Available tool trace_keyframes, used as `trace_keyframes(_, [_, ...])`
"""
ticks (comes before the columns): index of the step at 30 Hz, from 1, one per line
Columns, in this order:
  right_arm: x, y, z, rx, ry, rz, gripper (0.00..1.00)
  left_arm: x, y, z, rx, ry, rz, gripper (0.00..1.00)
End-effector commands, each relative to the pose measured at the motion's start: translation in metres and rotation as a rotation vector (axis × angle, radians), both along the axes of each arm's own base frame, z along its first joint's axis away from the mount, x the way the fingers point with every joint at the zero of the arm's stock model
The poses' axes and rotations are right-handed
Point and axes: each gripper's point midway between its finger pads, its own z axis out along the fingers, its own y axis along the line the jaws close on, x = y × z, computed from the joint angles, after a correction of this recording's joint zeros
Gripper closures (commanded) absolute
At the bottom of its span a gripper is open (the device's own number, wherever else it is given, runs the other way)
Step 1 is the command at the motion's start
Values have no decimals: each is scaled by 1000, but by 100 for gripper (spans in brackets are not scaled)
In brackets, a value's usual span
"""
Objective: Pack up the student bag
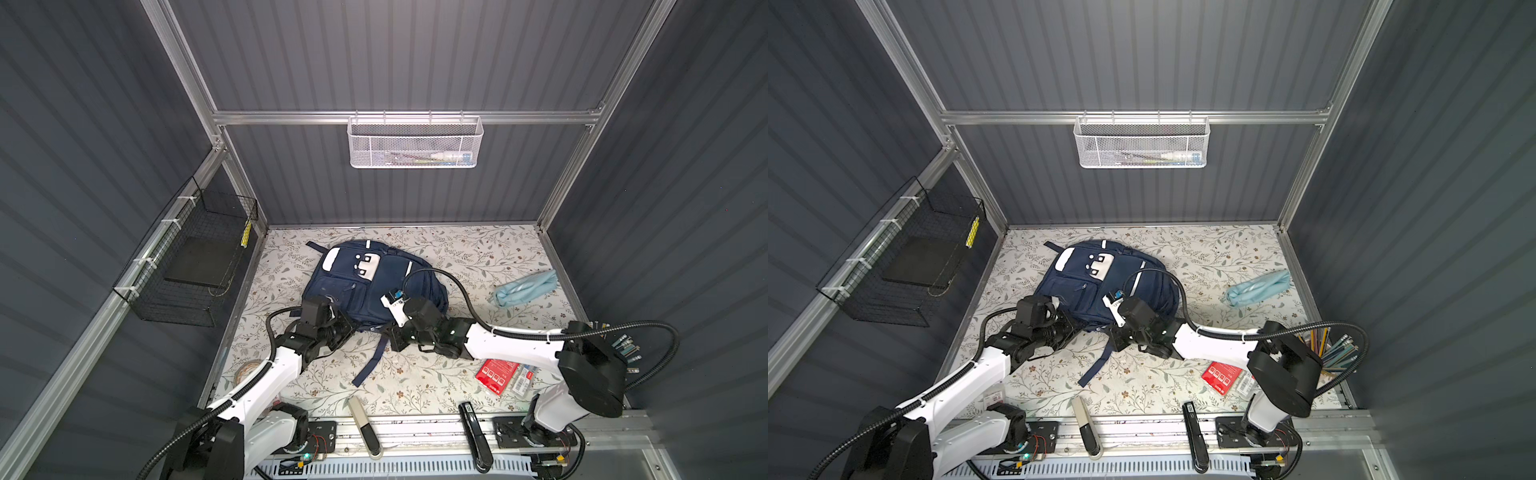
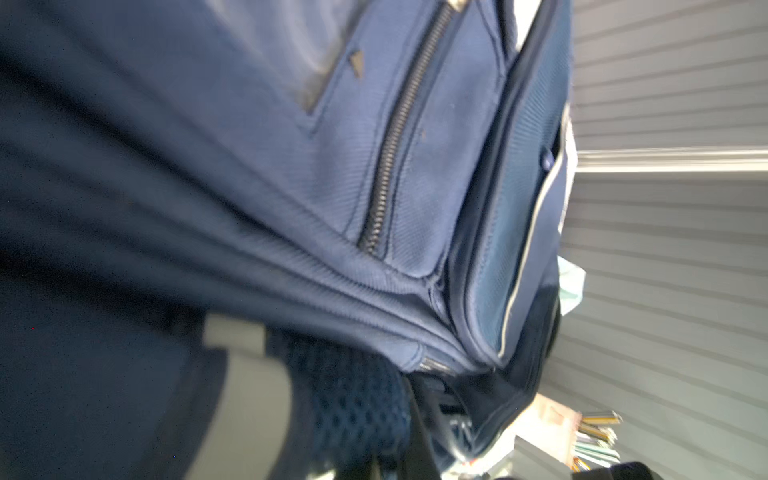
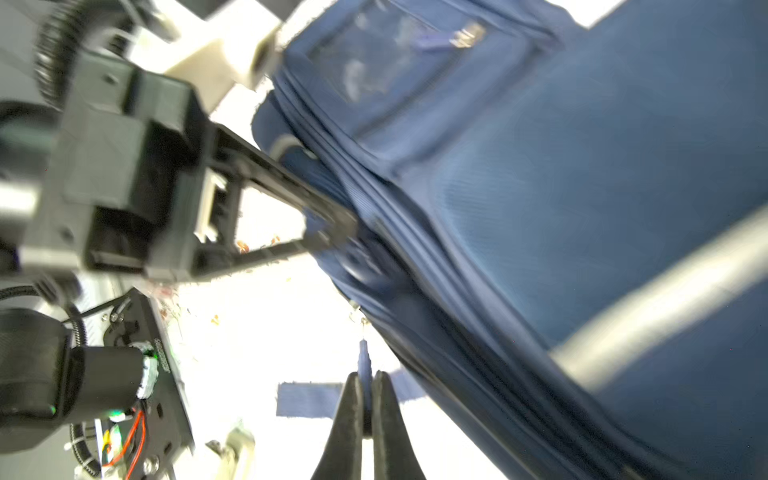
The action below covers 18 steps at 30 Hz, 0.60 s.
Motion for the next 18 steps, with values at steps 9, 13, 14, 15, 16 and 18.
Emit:
trace_keyframes(9, [8,-52,-35,-215,33,-118,100,10,11,20,31,-70,22,100])
trace_keyframes(13, [15,-103,-36,-286,1,-196,100,13,21,15,35,-63,47,100])
trace_keyframes(14, [16,-114,-38,-308,-5,-211,100,13,21,14,31,-61,46,100])
trace_keyframes(15, [19,-128,-40,-330,-9,-233,100,14,20,13,25,-58,45,100])
trace_keyframes(16, [22,-141,-42,-349,-11,-258,100,13,19,11,18,-54,44,100])
trace_keyframes(18, [31,-166,-48,-376,-3,-321,100,13,18,11,5,-55,43,100])
